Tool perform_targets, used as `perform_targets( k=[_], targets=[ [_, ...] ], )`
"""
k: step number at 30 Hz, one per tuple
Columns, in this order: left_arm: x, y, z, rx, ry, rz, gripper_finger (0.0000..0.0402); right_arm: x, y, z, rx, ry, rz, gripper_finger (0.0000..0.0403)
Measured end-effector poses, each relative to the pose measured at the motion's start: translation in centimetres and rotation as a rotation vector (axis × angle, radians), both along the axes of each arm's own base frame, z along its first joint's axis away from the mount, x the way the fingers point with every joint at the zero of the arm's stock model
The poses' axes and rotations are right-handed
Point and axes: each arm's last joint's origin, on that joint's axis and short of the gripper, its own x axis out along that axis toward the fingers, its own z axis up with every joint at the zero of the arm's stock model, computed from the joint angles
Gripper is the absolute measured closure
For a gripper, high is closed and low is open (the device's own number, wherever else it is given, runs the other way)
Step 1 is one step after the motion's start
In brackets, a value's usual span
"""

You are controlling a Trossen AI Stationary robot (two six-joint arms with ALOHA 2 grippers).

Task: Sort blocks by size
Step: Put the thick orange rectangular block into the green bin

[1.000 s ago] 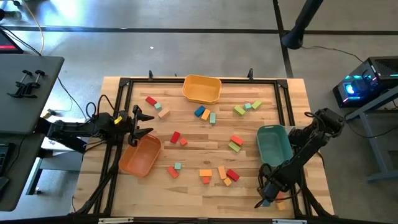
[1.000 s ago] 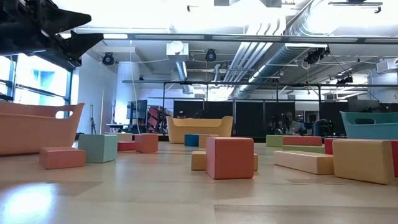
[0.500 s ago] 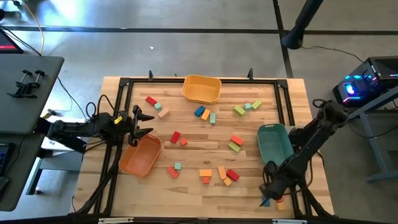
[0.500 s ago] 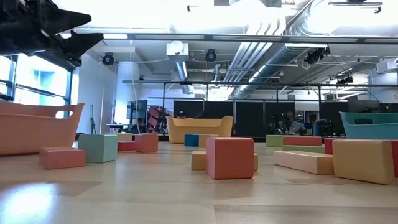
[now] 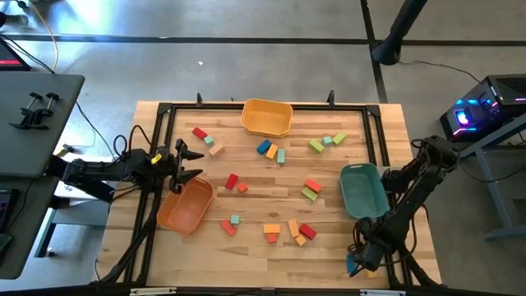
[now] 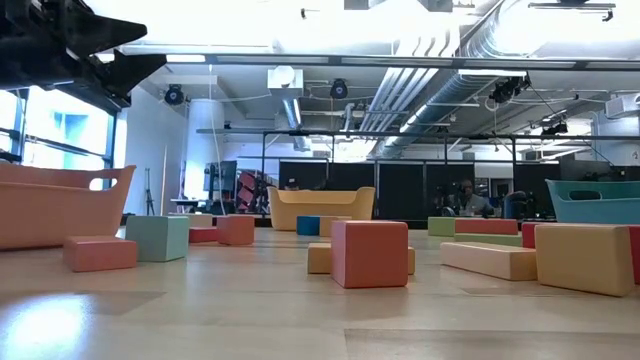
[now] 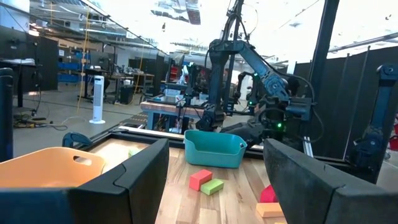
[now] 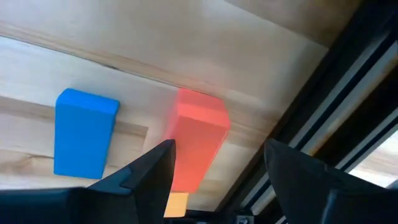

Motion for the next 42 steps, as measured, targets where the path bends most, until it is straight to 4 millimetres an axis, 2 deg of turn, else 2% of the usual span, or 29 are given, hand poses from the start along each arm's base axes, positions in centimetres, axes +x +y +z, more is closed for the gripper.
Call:
perform_targets(
  k=[13,31,42],
  targets=[
    [0.0,0.0,0.0,0.0,0.0,0.0,0.0151,0.2,-0.1,-0.1,-0.009,-0.02,0.005,0.016],
    [0.0,0.0,-0.1,0.0,0.017,0.0,0.0151,0.2,0.0,0.0,0.0,0.021,-0.077,0.016],
    [0.0,0.0,-0.2,0.0,0.027,0.0,0.0151,1.0,0.2,-1.4,0.031,0.115,-0.033,0.016]
  ],
)
